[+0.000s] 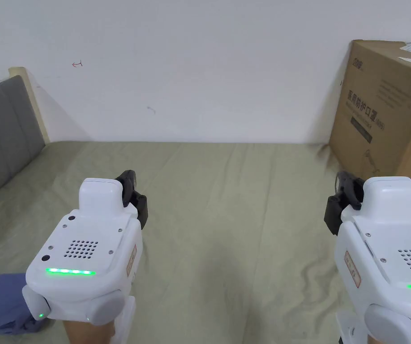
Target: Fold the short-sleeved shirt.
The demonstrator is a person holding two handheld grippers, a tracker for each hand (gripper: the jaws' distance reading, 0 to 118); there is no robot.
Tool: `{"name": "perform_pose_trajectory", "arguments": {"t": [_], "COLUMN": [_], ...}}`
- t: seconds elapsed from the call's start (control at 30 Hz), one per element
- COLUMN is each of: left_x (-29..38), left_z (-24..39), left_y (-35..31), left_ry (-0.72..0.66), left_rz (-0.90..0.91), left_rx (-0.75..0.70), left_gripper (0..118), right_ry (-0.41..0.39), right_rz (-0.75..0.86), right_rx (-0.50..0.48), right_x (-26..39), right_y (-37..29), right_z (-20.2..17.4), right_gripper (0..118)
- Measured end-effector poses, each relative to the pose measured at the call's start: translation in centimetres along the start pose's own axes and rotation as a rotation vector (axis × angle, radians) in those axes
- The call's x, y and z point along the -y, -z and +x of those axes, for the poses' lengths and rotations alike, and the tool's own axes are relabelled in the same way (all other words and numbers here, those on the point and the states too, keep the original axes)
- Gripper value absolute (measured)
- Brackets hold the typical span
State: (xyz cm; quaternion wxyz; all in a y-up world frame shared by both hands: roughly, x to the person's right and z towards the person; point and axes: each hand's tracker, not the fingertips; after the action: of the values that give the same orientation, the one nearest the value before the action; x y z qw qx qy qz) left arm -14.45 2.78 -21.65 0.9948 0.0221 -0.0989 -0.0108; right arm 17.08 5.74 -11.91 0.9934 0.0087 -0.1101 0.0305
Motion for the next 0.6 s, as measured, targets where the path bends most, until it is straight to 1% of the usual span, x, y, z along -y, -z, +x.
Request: {"name": "perform_pose_trajectory", "arguments": {"t": [0.3, 0.4, 0.43, 0.47, 0.53, 0.57, 0.6], "left_x": [0.10, 0.08, 0.06, 0.06, 0.02, 0.02, -0.02], "left_z": [-0.24, -0.32, -0.26, -0.19, -0.03, -0.09, -0.16], "left_y": [-0.23, -0.30, -0.38, -0.45, -0.59, -0.57, -0.53], "left_ry": [0.002, 0.003, 0.010, 0.016, 0.017, 0.008, -0.010], "left_rz": [0.006, 0.004, 0.004, 0.006, 0.014, 0.011, 0.008], "left_rx": [-0.014, -0.004, -0.001, 0.000, -0.010, -0.011, -0.012], "left_gripper": [1, 4, 8, 21, 62, 87, 99], "right_ry": [-0.002, -0.003, -0.006, -0.007, -0.005, -0.004, -0.005], "right_rz": [-0.006, -0.008, -0.009, -0.011, -0.015, -0.021, -0.028], "right_rx": [0.002, 0.002, 0.006, 0.009, 0.011, 0.008, 0.006], "right_x": [0.30, 0.45, 0.49, 0.54, 0.60, 0.61, 0.62], "right_y": [-0.09, -0.08, -0.07, -0.05, -0.03, 0.01, 0.07], "right_z": [0.09, 0.13, 0.11, 0.12, 0.12, 0.14, 0.15], "right_gripper": [0, 0, 0, 6, 40, 61, 79]}}
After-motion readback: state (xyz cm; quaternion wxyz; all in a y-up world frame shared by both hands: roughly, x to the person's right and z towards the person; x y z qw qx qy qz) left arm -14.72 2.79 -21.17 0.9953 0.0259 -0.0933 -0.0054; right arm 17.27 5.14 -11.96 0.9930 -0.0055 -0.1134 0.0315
